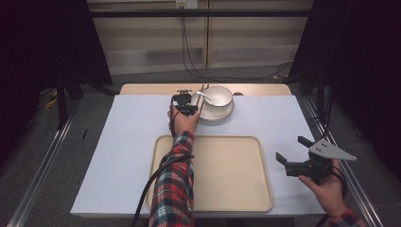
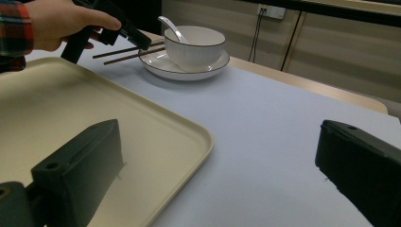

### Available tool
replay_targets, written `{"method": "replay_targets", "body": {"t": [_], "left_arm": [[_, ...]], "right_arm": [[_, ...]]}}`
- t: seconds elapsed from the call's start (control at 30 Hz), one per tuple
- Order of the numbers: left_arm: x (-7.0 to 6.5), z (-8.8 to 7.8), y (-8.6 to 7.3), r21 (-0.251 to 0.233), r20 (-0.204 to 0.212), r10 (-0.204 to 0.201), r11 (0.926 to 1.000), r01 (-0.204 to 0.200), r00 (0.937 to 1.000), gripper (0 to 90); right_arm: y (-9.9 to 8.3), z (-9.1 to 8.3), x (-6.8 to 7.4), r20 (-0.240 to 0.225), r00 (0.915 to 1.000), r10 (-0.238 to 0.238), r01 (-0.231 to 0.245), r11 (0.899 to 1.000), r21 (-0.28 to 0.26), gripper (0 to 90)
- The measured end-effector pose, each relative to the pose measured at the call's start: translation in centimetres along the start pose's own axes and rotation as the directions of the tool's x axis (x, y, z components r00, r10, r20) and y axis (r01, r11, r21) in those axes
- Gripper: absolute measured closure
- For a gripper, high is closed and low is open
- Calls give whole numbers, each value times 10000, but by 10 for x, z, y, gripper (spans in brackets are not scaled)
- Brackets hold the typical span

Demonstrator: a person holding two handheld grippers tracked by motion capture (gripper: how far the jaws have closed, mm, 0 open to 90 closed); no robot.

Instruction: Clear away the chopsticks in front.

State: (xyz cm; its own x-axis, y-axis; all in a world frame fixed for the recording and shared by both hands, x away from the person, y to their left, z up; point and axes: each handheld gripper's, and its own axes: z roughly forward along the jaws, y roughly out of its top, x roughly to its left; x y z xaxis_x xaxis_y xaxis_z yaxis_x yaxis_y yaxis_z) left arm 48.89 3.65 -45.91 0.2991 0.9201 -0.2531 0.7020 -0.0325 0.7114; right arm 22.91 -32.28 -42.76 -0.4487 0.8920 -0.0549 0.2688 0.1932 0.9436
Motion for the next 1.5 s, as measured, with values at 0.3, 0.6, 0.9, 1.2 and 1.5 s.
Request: {"method": "replay_targets", "body": {"t": [0.3, 0.6, 0.9, 1.2, 1.5], "left_arm": [[3, -12, -2, -119, -41, -191, 9997, 190, 9998, 855], [12, -32, -10, -73, -128, -400, 9992, 399, 9991, 855], [17, -52, -16, -130, -288, -469, 9988, 465, 9985, 855], [18, -73, -24, -314, -196, -727, 9969, 721, 9972, 855], [18, -95, -35, -563, -32, -1034, 9931, 1031, 9946, 855]], "right_arm": [[0, 0, -1, 13, 10000, 22, -22, 10000, 35, 5], [0, 0, -1, -81, 9998, 190, -190, 9998, 11, 3], [1, 0, -2, -127, 9996, 244, -244, 9997, 23, 3], [1, -1, -2, -118, 9992, 375, -375, 9993, -80, 0], [1, -2, -2, -284, 9990, 331, -336, 9993, -182, 0]]}}
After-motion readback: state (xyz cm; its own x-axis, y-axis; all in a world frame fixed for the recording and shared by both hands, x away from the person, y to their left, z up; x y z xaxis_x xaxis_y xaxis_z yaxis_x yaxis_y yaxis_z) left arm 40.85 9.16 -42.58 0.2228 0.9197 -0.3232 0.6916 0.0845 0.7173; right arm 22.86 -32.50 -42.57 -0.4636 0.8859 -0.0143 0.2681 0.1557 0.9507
